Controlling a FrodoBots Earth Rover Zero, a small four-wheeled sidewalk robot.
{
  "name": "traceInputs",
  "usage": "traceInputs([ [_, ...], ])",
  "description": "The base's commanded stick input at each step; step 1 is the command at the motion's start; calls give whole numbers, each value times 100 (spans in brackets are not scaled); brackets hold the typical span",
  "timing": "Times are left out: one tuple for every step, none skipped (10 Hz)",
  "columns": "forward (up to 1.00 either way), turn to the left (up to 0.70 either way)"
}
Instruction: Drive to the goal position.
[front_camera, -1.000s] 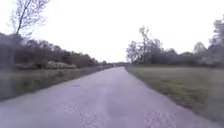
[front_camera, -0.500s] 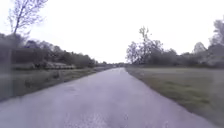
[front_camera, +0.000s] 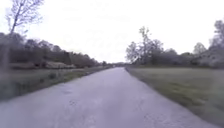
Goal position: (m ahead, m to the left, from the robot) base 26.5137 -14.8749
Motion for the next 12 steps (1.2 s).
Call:
traceInputs([
  [85,0],
  [89,0],
  [98,0],
  [100,0],
  [100,0],
  [100,0],
  [100,0],
  [100,0],
  [100,0],
  [100,0],
  [100,0],
  [100,0],
])
